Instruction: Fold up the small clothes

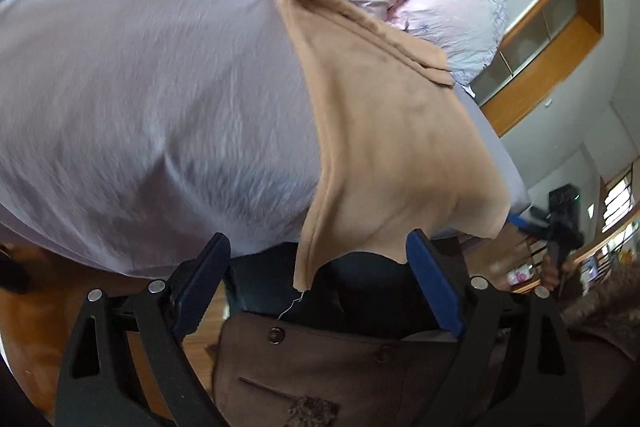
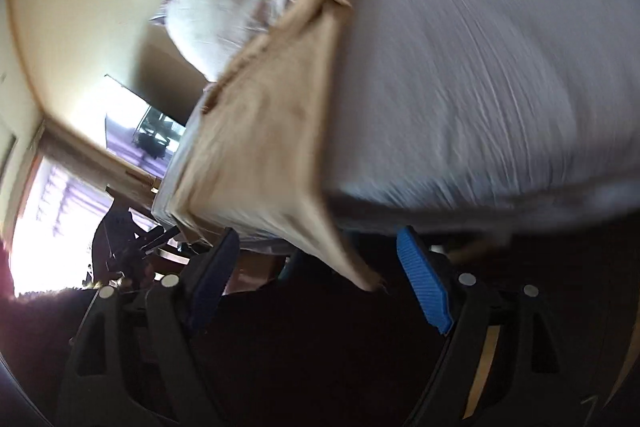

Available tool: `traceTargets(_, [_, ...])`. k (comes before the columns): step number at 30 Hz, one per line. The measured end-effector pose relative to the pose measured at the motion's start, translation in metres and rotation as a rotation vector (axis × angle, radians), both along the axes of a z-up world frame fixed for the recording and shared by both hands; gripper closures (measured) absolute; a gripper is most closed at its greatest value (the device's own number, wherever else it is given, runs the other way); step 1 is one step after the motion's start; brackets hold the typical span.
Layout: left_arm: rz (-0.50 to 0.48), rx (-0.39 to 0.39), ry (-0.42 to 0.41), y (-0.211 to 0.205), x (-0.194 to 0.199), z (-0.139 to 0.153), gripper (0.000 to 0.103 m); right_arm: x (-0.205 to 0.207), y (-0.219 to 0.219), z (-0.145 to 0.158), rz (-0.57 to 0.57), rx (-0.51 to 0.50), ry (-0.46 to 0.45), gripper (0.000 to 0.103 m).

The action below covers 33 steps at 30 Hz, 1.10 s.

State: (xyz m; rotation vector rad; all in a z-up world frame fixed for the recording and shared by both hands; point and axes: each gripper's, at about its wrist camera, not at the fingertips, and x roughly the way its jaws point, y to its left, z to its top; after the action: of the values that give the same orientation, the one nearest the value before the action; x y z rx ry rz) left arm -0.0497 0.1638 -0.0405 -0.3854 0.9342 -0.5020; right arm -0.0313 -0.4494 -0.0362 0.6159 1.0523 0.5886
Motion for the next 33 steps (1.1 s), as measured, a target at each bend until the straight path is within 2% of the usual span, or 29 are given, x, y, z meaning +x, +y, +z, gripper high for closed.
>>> traceTargets(5, [0.007, -0.071, -0.008, -0.011, 0.012, -0.012, 0.013, 0.016, 0.025, -0.028, 0.071, 0.085, 0.023, 0.023])
traceTargets(6, [0.006, -0.097, -0.003, -0.014, 0.014, -0.014, 0.013, 0.019, 0.030, -0.030, 0.089, 0.102, 0.020, 0.028])
traceTargets(7, [0.004, -0.110, 0.004, -0.016, 0.015, -0.016, 0.015, 0.020, 0.034, -0.032, 0.106, 0.125, 0.017, 0.043])
traceTargets(8, [0.000, -0.120, 0.017, -0.019, 0.017, -0.019, 0.025, 0.023, 0.036, -0.033, 0.123, 0.143, 0.015, 0.056])
traceTargets(9, [-0.007, -0.123, 0.038, -0.022, 0.019, -0.024, 0.030, 0.023, 0.039, -0.034, 0.142, 0.156, 0.014, 0.079])
traceTargets(10, [-0.014, -0.126, 0.058, -0.024, 0.020, -0.028, 0.047, 0.022, 0.042, -0.033, 0.157, 0.159, 0.010, 0.091])
traceTargets(11, [-0.028, -0.156, 0.088, -0.026, 0.021, -0.033, 0.071, 0.019, 0.043, -0.031, 0.169, 0.167, -0.003, 0.094])
traceTargets(13, [-0.039, -0.217, 0.122, -0.023, 0.020, -0.037, 0.094, 0.015, 0.042, -0.018, 0.180, 0.188, -0.049, 0.095])
traceTargets(16, [-0.038, -0.289, 0.119, -0.014, 0.016, -0.021, 0.097, 0.016, 0.032, 0.020, 0.171, 0.216, -0.156, 0.096])
traceTargets(18, [-0.047, -0.299, 0.059, -0.010, 0.018, 0.010, 0.096, 0.029, 0.032, 0.046, 0.162, 0.226, -0.223, 0.096])
traceTargets(21, [-0.030, -0.281, -0.056, -0.005, 0.043, 0.061, 0.097, 0.061, 0.031, 0.092, 0.139, 0.248, -0.340, 0.096])
traceTargets(24, [0.029, -0.214, -0.131, -0.005, 0.097, 0.101, 0.097, 0.115, 0.032, 0.120, 0.055, 0.264, -0.373, 0.096])
traceTargets(25, [0.063, -0.169, -0.160, -0.007, 0.125, 0.113, 0.098, 0.146, 0.033, 0.126, -0.003, 0.267, -0.368, 0.096])
traceTargets(27, [0.106, -0.123, -0.166, -0.013, 0.170, 0.121, 0.098, 0.196, 0.035, 0.122, -0.080, 0.292, -0.332, 0.096])
traceTargets(29, [0.139, -0.103, -0.121, -0.014, 0.220, 0.115, 0.098, 0.244, 0.035, 0.104, -0.167, 0.300, -0.261, 0.096])
traceTargets(31, [0.180, -0.087, -0.055, -0.015, 0.266, 0.101, 0.098, 0.303, 0.032, 0.069, -0.276, 0.309, -0.116, 0.096])
traceTargets(33, [0.226, -0.051, 0.012, -0.016, 0.307, 0.083, 0.098, 0.337, 0.031, 0.041, -0.342, 0.286, -0.014, 0.096])
